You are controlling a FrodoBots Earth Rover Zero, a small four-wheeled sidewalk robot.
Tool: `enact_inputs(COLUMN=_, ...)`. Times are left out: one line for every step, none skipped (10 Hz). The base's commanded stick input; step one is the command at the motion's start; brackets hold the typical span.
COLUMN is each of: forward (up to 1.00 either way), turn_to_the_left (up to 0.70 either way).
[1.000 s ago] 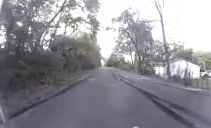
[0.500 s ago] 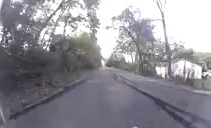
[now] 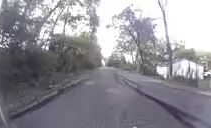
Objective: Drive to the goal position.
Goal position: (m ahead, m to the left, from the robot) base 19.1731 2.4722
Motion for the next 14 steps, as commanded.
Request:
enact_inputs(forward=0.70, turn_to_the_left=0.00)
enact_inputs(forward=0.70, turn_to_the_left=0.00)
enact_inputs(forward=0.70, turn_to_the_left=0.00)
enact_inputs(forward=0.70, turn_to_the_left=0.00)
enact_inputs(forward=0.70, turn_to_the_left=0.00)
enact_inputs(forward=0.70, turn_to_the_left=0.00)
enact_inputs(forward=0.70, turn_to_the_left=0.00)
enact_inputs(forward=0.70, turn_to_the_left=0.01)
enact_inputs(forward=0.70, turn_to_the_left=0.06)
enact_inputs(forward=0.70, turn_to_the_left=0.20)
enact_inputs(forward=0.70, turn_to_the_left=0.03)
enact_inputs(forward=0.70, turn_to_the_left=0.02)
enact_inputs(forward=0.70, turn_to_the_left=0.01)
enact_inputs(forward=0.70, turn_to_the_left=0.00)
